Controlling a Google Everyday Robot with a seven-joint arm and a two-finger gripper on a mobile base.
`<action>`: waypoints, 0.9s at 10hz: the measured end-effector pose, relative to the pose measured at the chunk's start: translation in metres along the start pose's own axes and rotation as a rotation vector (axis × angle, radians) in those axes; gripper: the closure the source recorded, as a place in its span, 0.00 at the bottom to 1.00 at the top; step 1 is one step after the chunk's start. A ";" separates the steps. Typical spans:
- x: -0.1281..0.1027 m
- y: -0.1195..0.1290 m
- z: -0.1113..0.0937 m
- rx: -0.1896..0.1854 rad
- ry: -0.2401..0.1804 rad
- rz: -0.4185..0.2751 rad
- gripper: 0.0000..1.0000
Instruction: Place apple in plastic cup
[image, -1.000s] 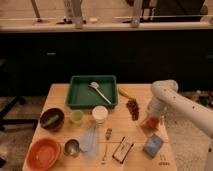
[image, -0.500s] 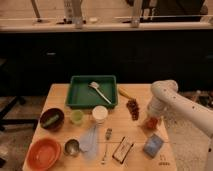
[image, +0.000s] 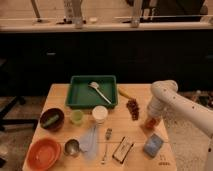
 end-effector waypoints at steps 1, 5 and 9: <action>0.000 0.000 0.000 0.000 0.000 0.000 1.00; 0.000 0.000 0.000 0.000 0.000 0.000 1.00; -0.001 0.001 -0.001 0.008 0.006 0.000 1.00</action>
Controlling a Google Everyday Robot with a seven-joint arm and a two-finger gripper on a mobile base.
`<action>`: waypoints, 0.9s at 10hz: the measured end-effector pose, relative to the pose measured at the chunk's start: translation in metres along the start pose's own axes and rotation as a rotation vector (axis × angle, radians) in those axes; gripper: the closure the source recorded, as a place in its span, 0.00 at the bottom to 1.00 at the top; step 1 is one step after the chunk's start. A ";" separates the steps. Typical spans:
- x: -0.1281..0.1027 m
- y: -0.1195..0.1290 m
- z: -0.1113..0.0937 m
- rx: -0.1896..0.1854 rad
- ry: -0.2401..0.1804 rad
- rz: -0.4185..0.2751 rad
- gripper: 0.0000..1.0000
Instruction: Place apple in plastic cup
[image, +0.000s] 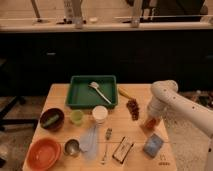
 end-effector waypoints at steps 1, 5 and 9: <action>-0.001 0.002 -0.005 0.011 0.013 0.000 1.00; -0.004 -0.002 -0.041 0.038 0.065 -0.033 1.00; 0.000 -0.037 -0.055 0.015 0.066 -0.106 1.00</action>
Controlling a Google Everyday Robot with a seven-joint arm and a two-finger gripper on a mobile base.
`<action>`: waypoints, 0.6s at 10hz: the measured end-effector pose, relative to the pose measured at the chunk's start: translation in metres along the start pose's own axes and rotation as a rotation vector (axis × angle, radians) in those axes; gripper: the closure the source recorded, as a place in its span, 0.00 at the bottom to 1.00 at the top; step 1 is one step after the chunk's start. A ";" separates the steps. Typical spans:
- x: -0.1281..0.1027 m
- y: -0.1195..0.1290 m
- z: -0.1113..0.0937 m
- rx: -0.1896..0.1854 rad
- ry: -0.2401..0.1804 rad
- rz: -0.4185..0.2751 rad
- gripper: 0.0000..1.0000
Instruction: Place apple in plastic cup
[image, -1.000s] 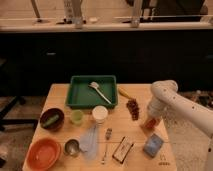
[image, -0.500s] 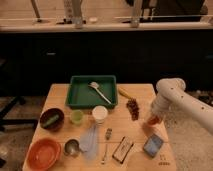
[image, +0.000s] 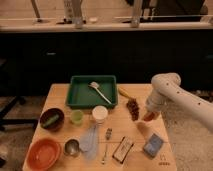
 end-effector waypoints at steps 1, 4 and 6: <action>0.001 -0.015 -0.003 -0.010 -0.001 -0.023 1.00; 0.006 -0.057 -0.010 -0.033 -0.002 -0.094 1.00; 0.005 -0.076 -0.016 -0.045 -0.001 -0.136 1.00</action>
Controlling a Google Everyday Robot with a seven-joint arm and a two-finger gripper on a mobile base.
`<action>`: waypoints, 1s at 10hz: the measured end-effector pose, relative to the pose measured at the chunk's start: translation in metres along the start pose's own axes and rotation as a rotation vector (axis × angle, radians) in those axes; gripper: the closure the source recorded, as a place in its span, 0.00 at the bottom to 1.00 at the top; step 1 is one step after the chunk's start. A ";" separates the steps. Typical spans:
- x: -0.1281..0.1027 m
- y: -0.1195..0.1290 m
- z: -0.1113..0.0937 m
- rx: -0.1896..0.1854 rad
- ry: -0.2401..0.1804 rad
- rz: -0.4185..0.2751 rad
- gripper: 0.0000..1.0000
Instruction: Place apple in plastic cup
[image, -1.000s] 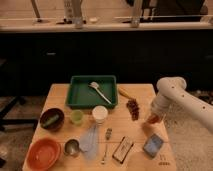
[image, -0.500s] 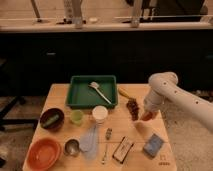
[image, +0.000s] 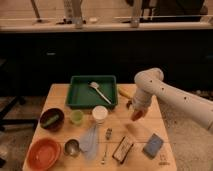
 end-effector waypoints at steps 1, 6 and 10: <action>0.002 -0.007 -0.002 -0.004 0.000 -0.017 1.00; 0.010 -0.046 -0.010 -0.009 0.000 -0.093 1.00; 0.010 -0.044 -0.010 -0.014 0.002 -0.091 1.00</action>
